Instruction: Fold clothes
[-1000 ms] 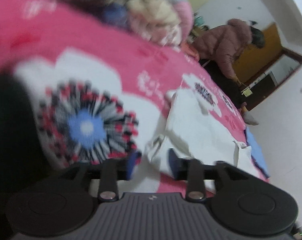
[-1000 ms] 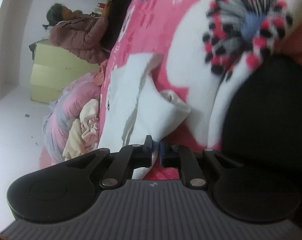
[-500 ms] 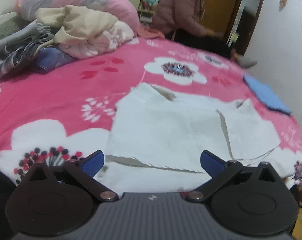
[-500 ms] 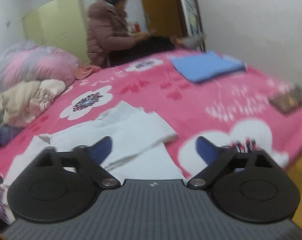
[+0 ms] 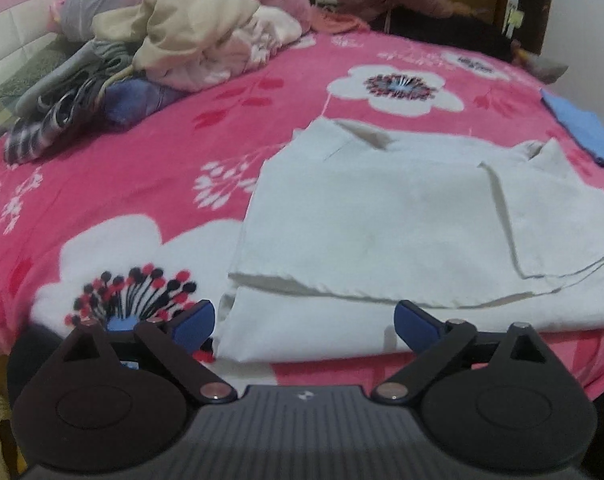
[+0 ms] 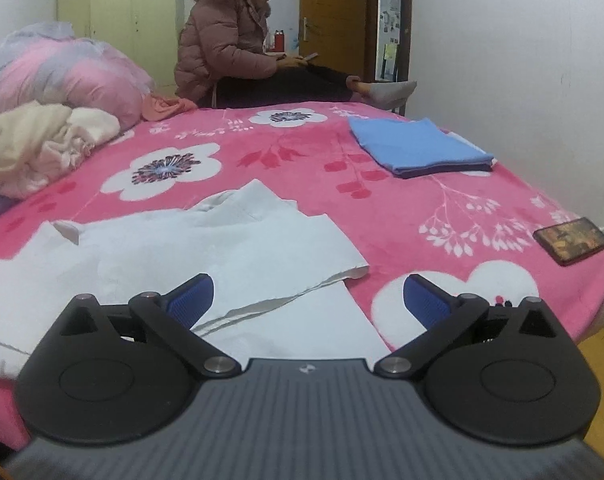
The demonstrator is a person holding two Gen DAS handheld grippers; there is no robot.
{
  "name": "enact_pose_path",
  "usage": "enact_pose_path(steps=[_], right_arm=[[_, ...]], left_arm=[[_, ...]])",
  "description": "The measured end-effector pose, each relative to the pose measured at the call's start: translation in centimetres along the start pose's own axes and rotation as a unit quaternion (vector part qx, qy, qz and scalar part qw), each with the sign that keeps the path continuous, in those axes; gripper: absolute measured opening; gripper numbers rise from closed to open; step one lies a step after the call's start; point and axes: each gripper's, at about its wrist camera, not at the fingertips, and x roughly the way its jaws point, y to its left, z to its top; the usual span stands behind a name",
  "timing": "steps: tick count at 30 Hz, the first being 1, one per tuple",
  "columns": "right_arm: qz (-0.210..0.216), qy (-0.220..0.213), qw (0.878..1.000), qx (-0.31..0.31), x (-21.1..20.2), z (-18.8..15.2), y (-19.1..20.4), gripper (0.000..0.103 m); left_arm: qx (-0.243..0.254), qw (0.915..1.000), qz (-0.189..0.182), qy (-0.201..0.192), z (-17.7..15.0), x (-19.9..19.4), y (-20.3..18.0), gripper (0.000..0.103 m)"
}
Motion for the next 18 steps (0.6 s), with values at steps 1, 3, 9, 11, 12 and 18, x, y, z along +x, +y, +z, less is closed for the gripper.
enact_pose_path(steps=[1, 3, 9, 11, 12, 18], right_arm=[[-0.001, 0.000, 1.000, -0.004, 0.0, 0.0, 0.1, 0.102], [-0.003, 0.000, 1.000, -0.009, -0.2, -0.1, 0.4, 0.102], [-0.032, -0.030, 0.998, -0.045, -1.1, 0.0, 1.5, 0.102], [-0.034, -0.035, 0.997, -0.052, -1.4, 0.2, 1.6, 0.102], [-0.033, -0.032, 0.998, -0.051, -1.4, 0.4, 1.6, 0.102], [-0.027, 0.006, 0.999, -0.041, -0.8, 0.9, 1.2, 0.102]], left_arm=[[-0.002, 1.0000, 0.003, 0.005, 0.0, 0.2, 0.1, 0.096], [-0.010, 0.9998, 0.008, 0.015, -0.1, 0.6, 0.3, 0.095], [-0.039, 0.9984, 0.016, 0.037, -0.1, 1.3, 1.2, 0.095], [-0.037, 0.9983, 0.018, 0.040, -0.1, 1.4, 1.3, 0.095], [-0.036, 0.9983, 0.019, 0.041, -0.1, 1.3, 1.3, 0.095], [-0.035, 0.9978, 0.020, 0.051, -0.3, 1.5, 1.5, 0.095]])
